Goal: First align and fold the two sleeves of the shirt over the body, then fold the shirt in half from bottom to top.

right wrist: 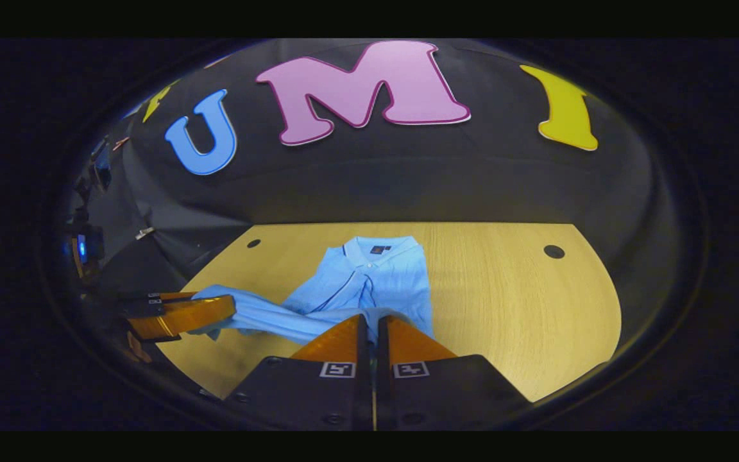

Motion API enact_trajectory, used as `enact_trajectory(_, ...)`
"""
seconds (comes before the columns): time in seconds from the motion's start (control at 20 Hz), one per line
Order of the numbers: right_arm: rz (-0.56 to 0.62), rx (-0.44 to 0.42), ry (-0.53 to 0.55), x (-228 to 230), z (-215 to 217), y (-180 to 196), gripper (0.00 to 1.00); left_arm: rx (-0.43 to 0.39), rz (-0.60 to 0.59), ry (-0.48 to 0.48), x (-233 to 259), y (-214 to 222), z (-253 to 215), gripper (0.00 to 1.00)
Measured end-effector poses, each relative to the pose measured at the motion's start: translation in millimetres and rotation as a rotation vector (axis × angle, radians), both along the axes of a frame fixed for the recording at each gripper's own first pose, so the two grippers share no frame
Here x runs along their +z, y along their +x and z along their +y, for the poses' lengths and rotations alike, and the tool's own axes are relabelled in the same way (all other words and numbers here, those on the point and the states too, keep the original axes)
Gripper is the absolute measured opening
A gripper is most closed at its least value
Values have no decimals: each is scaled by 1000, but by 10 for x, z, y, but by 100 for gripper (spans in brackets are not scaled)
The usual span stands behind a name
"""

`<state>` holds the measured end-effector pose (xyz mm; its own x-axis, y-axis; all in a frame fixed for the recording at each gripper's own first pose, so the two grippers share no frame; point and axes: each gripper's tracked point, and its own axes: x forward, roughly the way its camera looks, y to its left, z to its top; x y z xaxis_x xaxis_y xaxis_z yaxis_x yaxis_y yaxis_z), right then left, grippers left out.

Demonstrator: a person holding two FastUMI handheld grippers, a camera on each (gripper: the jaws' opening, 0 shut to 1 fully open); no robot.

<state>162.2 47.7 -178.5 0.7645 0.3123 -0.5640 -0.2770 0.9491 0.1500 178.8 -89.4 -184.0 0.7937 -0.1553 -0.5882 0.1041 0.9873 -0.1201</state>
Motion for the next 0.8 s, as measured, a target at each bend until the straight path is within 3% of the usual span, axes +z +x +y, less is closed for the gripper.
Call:
enact_trajectory(0.1,-29,-2,-1,59,8,285,7,5,-15,-9,60,287,4,6)
enact_trajectory(0.15,-42,-5,-3,72,16,442,12,9,-24,-11,79,433,9,6)
enact_trajectory(0.2,-54,-11,1,91,26,598,1,13,-34,-14,100,594,13,6)
enact_trajectory(0.3,-70,-26,15,99,48,921,1,18,-46,-10,82,935,24,6)
enact_trajectory(0.35,-78,-31,20,89,54,1093,7,18,-55,-10,84,1104,34,6)
enact_trajectory(0.45,-97,-36,22,71,60,1397,1,18,-83,-13,70,1464,54,11)
enact_trajectory(0.5,-111,-40,18,63,60,1545,7,14,-93,-20,37,1635,55,6)
enact_trajectory(0.8,-156,-51,-31,-274,72,2238,7,-32,-116,-18,-410,2456,97,6)
